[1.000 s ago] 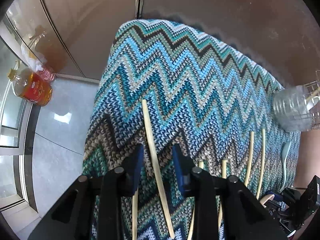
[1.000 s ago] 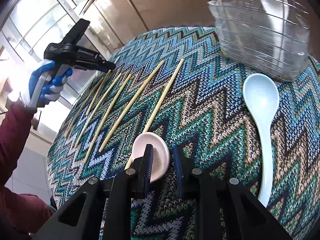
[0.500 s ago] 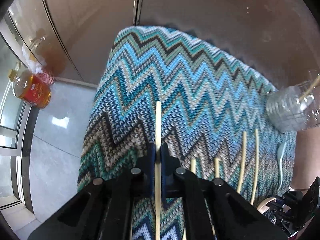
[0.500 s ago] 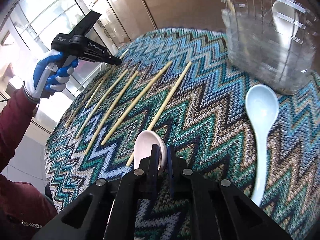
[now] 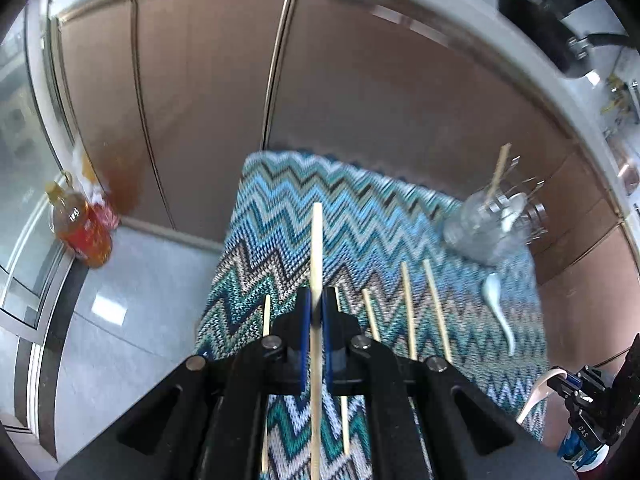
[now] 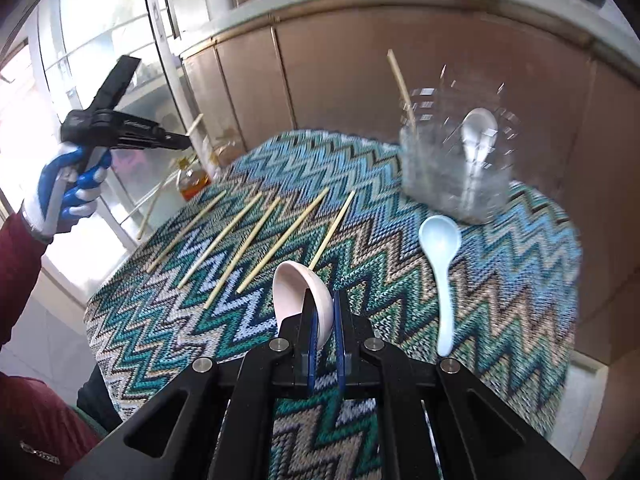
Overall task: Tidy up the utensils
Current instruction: 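Carry the chopstick with the left gripper while the right gripper carries the pink spoon to the holder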
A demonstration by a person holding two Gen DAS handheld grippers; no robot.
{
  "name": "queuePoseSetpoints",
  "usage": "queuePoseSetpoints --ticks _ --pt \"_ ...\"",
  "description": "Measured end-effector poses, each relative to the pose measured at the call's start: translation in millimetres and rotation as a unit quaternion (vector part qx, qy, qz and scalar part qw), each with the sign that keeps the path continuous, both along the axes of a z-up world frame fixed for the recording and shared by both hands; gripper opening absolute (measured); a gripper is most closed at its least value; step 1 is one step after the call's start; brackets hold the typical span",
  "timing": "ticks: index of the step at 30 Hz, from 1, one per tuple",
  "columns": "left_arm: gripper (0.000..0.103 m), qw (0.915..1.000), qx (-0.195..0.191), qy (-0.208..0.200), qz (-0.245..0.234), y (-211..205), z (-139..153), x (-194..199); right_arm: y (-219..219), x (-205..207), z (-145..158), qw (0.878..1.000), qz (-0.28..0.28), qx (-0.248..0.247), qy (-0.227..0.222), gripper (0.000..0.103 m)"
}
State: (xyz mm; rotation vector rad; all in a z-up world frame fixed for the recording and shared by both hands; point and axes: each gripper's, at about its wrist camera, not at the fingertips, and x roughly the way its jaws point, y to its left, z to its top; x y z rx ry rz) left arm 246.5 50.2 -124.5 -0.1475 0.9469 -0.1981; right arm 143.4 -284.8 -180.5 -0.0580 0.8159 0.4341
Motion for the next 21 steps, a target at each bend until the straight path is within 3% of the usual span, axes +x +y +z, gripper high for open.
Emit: queuePoseSetpoints --ticks 7,13,17,21 --pt "0.005 0.9949 -0.023 -0.097 -0.015 -9 63 -45 -3 -36 44 0.996 -0.044 -0.009 -0.072 0.007" --pt "0.005 0.9841 -0.054 -0.165 -0.038 -61 101 -41 -16 -21 88 0.982 -0.108 -0.016 -0.156 0.007" --pt "0.005 0.9717 -0.066 -0.220 -0.057 -113 125 -26 -26 7 114 0.965 -0.150 -0.025 -0.214 0.007" --pt "0.005 0.9534 -0.100 -0.277 -0.066 -169 143 1 -38 44 133 0.944 -0.192 -0.029 -0.269 0.007"
